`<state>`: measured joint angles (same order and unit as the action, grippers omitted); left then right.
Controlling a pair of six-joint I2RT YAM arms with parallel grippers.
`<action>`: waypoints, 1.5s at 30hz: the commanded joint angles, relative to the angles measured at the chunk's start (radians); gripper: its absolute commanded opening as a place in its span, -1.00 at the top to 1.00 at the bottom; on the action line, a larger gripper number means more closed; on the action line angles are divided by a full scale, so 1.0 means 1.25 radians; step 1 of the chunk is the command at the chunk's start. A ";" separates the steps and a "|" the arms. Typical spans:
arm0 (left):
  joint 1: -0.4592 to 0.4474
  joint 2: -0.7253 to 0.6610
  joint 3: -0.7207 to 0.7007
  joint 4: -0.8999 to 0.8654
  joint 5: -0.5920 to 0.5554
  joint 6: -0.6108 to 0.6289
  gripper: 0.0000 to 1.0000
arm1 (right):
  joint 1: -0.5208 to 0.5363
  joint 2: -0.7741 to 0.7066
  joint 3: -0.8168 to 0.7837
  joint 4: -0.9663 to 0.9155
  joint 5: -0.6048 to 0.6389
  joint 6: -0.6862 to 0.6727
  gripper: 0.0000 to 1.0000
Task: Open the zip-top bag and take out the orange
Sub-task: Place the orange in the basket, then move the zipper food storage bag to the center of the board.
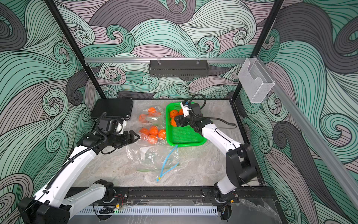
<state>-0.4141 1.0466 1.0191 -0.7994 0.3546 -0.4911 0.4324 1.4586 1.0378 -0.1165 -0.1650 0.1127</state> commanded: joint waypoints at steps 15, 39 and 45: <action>-0.505 0.498 0.292 -0.202 -0.482 0.155 -0.73 | -0.002 -0.297 -0.286 0.005 0.035 0.052 -0.76; -0.015 0.278 0.148 -0.388 -0.900 -0.095 0.94 | 0.003 -0.287 -0.291 0.017 -0.008 0.063 -0.54; 0.115 0.240 0.165 -0.332 -0.979 -0.029 0.78 | 0.019 -0.286 -0.300 0.015 -0.010 0.063 -0.52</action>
<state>-0.3103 1.3624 1.1965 -1.2129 -0.7757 -0.5537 0.4454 1.1057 0.6777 -0.1093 -0.1619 0.1772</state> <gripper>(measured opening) 0.093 0.762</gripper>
